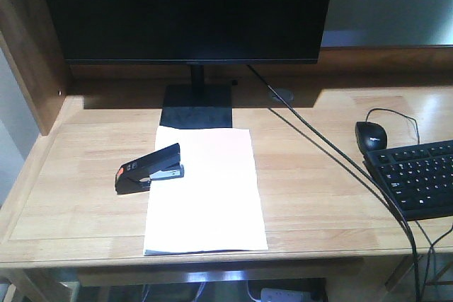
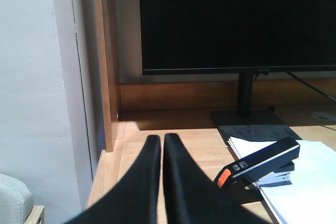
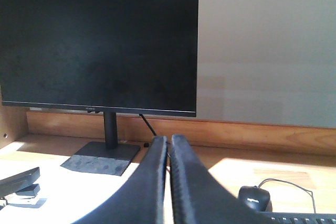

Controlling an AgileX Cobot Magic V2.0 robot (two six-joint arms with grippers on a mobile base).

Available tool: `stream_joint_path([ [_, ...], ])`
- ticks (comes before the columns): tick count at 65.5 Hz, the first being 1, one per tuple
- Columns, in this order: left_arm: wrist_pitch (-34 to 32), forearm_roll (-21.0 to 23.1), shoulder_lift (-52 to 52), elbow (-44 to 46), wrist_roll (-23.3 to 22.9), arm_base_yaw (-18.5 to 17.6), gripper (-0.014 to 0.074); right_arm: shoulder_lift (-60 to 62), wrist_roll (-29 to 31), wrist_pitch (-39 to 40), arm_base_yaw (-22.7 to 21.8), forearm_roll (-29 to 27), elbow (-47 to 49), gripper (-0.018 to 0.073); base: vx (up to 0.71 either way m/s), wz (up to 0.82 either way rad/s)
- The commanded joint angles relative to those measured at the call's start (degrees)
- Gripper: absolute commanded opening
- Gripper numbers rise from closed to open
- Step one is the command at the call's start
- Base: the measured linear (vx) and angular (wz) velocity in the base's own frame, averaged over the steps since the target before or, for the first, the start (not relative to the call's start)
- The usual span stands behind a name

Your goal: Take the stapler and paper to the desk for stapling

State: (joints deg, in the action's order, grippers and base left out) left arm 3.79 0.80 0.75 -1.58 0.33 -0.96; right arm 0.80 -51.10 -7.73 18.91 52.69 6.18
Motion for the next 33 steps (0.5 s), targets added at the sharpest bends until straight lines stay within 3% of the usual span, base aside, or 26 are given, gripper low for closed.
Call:
stream_joint_path([
  [1,-4.7,0.1,0.9,-1.6,-0.7,0.1,-0.0007,0.6,0.3,2.5,0.0,0.9,1.5,-0.0009,0.0,0.0],
  [33,-4.6,0.1,0.9,-1.6,-0.7,0.1,-0.0007,0.6,0.3,2.5,0.0,0.9,1.5,-0.0009,0.0,0.0],
])
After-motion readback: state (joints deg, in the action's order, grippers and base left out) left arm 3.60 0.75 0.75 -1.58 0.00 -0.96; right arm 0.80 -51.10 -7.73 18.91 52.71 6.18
